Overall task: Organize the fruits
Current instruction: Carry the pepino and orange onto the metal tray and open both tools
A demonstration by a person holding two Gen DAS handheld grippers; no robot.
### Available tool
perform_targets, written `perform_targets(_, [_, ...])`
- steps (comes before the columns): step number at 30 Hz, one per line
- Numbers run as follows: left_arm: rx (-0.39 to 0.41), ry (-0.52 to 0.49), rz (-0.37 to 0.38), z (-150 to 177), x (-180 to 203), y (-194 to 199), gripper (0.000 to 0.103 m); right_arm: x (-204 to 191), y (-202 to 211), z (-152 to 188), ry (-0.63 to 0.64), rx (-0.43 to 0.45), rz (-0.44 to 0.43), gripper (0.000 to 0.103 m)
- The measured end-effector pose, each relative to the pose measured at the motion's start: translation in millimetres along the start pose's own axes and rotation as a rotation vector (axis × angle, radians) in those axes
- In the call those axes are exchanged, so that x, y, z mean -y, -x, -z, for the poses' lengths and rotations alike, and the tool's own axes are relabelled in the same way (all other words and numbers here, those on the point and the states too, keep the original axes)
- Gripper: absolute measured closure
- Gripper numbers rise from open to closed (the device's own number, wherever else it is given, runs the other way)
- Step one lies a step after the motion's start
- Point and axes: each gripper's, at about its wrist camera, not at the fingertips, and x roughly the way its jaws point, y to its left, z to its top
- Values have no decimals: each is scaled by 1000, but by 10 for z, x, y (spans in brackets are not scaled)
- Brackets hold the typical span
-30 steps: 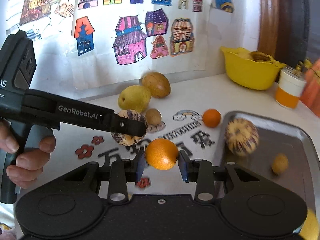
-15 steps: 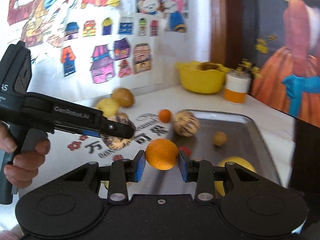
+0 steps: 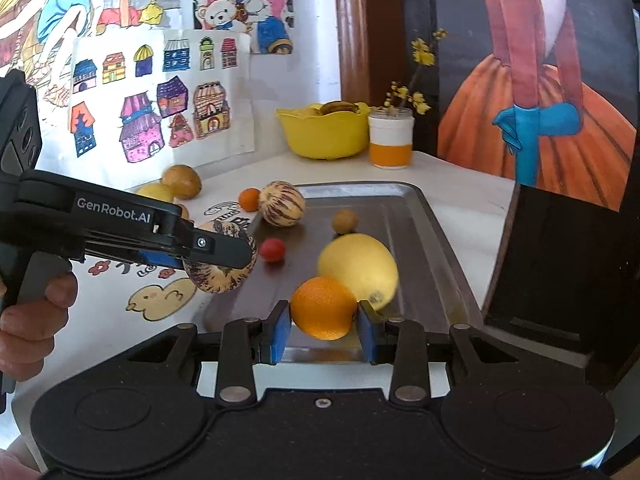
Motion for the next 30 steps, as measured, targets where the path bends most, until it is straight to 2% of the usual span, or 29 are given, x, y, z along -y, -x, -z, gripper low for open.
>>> perform_targets(8, [-39, -39, -27, 57, 202, -155, 48, 84, -24, 49, -33, 20, -14, 65])
perform_targets(23, [-64, -77, -73, 54, 313, -265, 48, 108, -65, 92, -61, 19, -20, 65])
perform_targets(26, [-67, -76, -78, 55, 314, -274, 48, 113, -60, 93, -67, 22, -21, 63])
perform_targets(30, [-77, -72, -82, 58, 295, -301, 47, 107, -28, 93, -76, 30, -17, 55])
